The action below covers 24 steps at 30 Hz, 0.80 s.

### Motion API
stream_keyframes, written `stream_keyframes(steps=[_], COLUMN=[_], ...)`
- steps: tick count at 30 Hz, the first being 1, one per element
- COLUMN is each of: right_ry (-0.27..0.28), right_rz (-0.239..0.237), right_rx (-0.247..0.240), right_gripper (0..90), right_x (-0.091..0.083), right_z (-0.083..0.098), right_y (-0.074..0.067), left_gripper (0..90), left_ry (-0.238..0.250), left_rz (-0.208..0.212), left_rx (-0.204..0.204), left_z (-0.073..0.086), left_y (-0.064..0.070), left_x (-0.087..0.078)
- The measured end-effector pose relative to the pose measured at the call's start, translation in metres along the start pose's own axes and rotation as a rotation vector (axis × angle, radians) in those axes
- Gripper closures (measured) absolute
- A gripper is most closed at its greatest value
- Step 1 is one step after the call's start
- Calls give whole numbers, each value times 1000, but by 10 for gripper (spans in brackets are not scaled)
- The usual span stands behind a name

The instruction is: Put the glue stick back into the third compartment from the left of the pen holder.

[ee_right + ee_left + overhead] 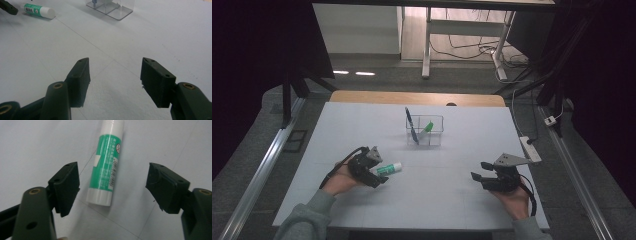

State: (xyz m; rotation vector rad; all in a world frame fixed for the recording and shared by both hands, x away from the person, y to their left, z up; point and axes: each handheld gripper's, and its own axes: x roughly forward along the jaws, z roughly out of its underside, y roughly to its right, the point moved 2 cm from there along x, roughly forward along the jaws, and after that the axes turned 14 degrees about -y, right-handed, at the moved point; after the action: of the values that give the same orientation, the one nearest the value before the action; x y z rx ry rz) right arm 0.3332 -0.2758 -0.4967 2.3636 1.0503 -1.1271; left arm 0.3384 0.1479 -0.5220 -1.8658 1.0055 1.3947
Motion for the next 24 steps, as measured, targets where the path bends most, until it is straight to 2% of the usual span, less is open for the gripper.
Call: stream_keyframes(steps=[5,13,17,20,22,24], right_ry=[-1,-2,-6,-11,-6,-8], right_rz=[-5,-5,-1,-4,-2,-3], right_rx=[-4,-2,0,-6,-2,1], right_gripper=[405,405,405,405,405,404], right_x=[1,2,3,3,3,3], right_z=[0,0,0,0,0,1], right_y=[0,0,-1,-1,-1,0], left_gripper=[340,412,457,519,610,643], left_ry=[-40,-90,-113,-115,-110,-108], left_rz=[0,31,25,34,56,56], left_rx=[26,38,43,56,86,89], left_z=[-5,-4,-3,-3,-3,-2], left_y=[-4,-7,-9,-9,-8,-8], left_x=[2,8,12,12,12,12])
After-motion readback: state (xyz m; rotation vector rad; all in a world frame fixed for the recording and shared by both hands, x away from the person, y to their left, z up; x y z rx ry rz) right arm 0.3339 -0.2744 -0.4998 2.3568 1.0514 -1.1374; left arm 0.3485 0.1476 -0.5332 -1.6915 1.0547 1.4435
